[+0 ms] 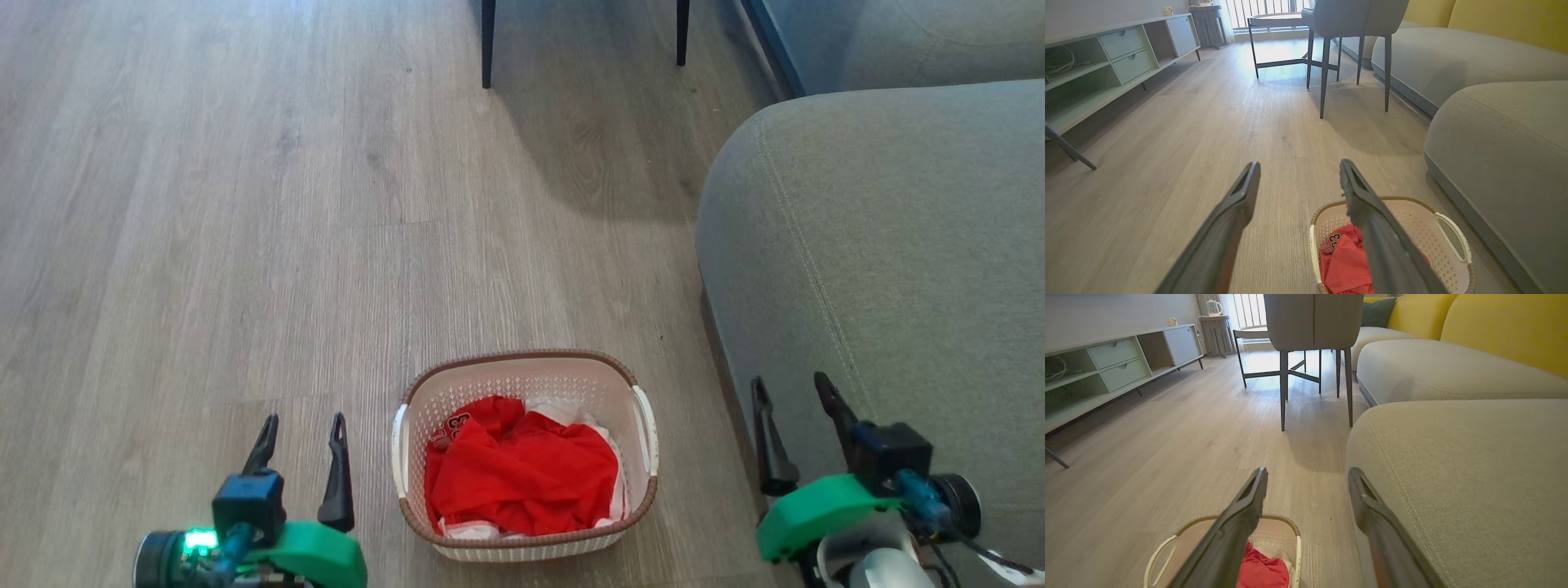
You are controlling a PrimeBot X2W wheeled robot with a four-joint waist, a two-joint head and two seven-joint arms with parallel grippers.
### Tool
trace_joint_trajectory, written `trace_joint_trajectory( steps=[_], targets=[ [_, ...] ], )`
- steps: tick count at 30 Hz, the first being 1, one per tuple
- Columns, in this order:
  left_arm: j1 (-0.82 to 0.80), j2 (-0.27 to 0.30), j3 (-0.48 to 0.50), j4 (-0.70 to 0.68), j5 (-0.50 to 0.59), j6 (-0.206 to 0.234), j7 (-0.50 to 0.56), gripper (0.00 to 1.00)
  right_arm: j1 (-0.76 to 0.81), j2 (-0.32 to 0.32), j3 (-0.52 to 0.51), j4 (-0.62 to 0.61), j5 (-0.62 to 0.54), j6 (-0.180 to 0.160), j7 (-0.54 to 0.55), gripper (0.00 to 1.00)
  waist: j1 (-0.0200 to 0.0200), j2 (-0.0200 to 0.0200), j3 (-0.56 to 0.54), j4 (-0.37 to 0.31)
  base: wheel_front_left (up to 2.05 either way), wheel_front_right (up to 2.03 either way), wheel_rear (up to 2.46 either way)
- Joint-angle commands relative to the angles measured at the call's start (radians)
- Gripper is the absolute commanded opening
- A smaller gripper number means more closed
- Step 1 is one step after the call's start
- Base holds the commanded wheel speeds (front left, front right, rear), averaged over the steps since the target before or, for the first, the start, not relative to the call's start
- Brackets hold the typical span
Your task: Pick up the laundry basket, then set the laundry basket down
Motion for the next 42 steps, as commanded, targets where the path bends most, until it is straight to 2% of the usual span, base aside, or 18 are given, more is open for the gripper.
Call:
trace_joint_trajectory(
  steps=[1, 32, 36, 42],
  targets=[
    [-0.017, 0.001, 0.029, -0.033, 0.039, 0.008, -0.018, 1.00, -0.032, -0.012, 0.032, -0.034, -0.038, -0.001, -0.017, 1.00, 0.0000, 0.0000, 0.000, -0.001, 0.00, 0.00, 0.00],
    [-0.019, -0.016, 0.051, -0.024, 0.074, -0.008, -0.024, 1.00, -0.034, -0.012, 0.023, -0.028, -0.060, -0.002, -0.023, 1.00, 0.0000, 0.0000, 0.021, -0.004, 0.00, 0.00, 0.00],
    [-0.025, -0.017, 0.049, -0.021, 0.073, -0.008, -0.024, 1.00, -0.039, -0.012, 0.017, -0.020, -0.056, -0.002, -0.023, 1.00, 0.0000, 0.0000, 0.041, -0.003, 0.00, 0.00, 0.00],
    [-0.079, -0.019, 0.039, -0.009, 0.070, -0.015, -0.024, 1.00, -0.085, -0.012, 0.002, -0.009, -0.056, -0.002, -0.023, 1.00, 0.0000, 0.0000, 0.134, 0.004, 0.00, 0.00, 0.00]
  ],
)
